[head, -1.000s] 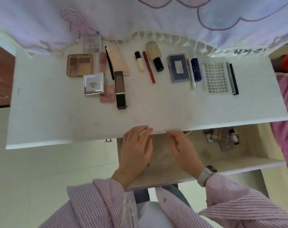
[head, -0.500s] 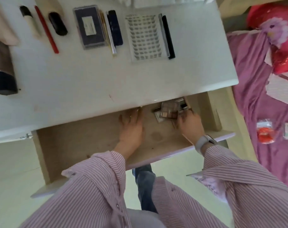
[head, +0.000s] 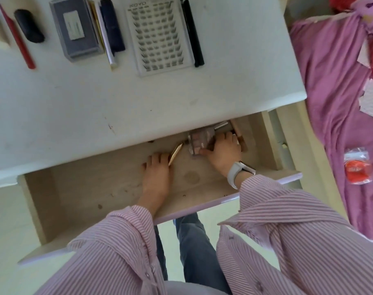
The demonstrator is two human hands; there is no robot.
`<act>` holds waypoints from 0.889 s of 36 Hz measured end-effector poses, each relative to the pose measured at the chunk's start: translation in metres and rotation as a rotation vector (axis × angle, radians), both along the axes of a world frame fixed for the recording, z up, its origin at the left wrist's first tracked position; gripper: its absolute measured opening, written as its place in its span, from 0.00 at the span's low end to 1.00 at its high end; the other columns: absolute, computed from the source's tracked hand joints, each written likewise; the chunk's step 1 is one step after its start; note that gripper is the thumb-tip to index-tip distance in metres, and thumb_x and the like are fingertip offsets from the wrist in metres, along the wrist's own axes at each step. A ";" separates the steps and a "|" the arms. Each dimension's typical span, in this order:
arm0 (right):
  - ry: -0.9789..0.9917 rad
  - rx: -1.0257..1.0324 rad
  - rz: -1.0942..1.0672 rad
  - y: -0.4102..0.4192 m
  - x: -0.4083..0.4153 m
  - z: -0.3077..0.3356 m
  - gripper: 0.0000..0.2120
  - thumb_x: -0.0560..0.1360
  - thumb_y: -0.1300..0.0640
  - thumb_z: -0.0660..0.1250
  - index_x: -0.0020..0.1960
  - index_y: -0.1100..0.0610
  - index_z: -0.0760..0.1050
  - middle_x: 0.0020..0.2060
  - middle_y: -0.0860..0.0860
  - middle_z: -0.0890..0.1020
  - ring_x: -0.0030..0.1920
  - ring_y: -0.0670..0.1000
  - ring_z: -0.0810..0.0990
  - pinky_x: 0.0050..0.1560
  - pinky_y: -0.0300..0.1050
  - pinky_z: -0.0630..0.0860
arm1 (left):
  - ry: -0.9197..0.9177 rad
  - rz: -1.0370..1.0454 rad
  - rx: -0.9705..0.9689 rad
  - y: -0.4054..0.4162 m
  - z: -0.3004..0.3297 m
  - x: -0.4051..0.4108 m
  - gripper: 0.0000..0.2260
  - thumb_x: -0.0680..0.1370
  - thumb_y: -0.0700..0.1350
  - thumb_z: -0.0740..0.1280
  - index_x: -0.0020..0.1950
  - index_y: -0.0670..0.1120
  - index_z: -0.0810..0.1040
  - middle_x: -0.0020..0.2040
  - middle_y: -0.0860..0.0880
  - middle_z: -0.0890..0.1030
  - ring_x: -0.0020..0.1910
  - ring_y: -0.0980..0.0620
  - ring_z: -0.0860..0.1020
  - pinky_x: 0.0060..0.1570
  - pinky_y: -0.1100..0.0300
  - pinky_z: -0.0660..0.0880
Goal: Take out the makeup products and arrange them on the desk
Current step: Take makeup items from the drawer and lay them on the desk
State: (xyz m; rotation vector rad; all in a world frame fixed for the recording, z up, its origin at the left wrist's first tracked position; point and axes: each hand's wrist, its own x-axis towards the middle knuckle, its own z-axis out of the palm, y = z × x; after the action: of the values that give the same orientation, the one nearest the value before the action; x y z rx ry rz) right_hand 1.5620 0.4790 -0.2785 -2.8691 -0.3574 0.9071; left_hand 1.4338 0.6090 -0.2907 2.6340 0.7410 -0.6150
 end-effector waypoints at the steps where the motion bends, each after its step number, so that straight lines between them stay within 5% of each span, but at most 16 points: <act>1: 0.022 0.016 0.021 -0.001 -0.001 -0.001 0.32 0.70 0.39 0.67 0.63 0.61 0.68 0.61 0.58 0.69 0.64 0.59 0.66 0.59 0.51 0.66 | 0.003 0.014 -0.019 -0.001 0.000 0.003 0.15 0.79 0.40 0.58 0.65 0.43 0.68 0.63 0.40 0.69 0.60 0.40 0.68 0.56 0.50 0.62; 12: 0.075 0.155 0.509 -0.016 0.008 0.022 0.20 0.75 0.54 0.65 0.63 0.61 0.68 0.68 0.56 0.64 0.67 0.58 0.61 0.64 0.51 0.62 | -0.142 0.316 -0.262 0.012 0.004 -0.002 0.14 0.75 0.35 0.61 0.60 0.36 0.69 0.54 0.34 0.75 0.50 0.34 0.75 0.49 0.45 0.73; 21: 0.055 -0.040 0.832 -0.043 0.024 0.030 0.21 0.76 0.54 0.63 0.68 0.57 0.66 0.71 0.57 0.60 0.72 0.58 0.54 0.67 0.53 0.61 | -0.123 0.118 -0.167 0.002 0.008 0.021 0.11 0.73 0.39 0.64 0.53 0.38 0.72 0.52 0.37 0.75 0.45 0.35 0.76 0.44 0.49 0.70; 26: 0.100 -0.070 0.799 -0.040 0.026 0.031 0.21 0.76 0.53 0.63 0.67 0.56 0.67 0.64 0.59 0.66 0.66 0.60 0.62 0.64 0.52 0.66 | -0.199 -0.019 -0.093 -0.010 0.003 0.041 0.15 0.68 0.45 0.73 0.49 0.39 0.75 0.46 0.38 0.78 0.44 0.37 0.77 0.41 0.49 0.72; 32: 0.307 0.019 0.592 -0.051 0.025 0.036 0.19 0.77 0.53 0.62 0.66 0.56 0.66 0.61 0.57 0.66 0.51 0.59 0.75 0.49 0.46 0.74 | -0.138 -0.144 -0.075 -0.023 -0.003 0.061 0.32 0.71 0.53 0.70 0.72 0.46 0.63 0.68 0.44 0.70 0.63 0.42 0.70 0.55 0.51 0.67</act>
State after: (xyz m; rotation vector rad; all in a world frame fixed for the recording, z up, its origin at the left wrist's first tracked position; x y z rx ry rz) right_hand 1.5868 0.4283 -0.2422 -2.5684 -1.2006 1.3886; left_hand 1.4952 0.5859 -0.2938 2.6442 0.4826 -0.4820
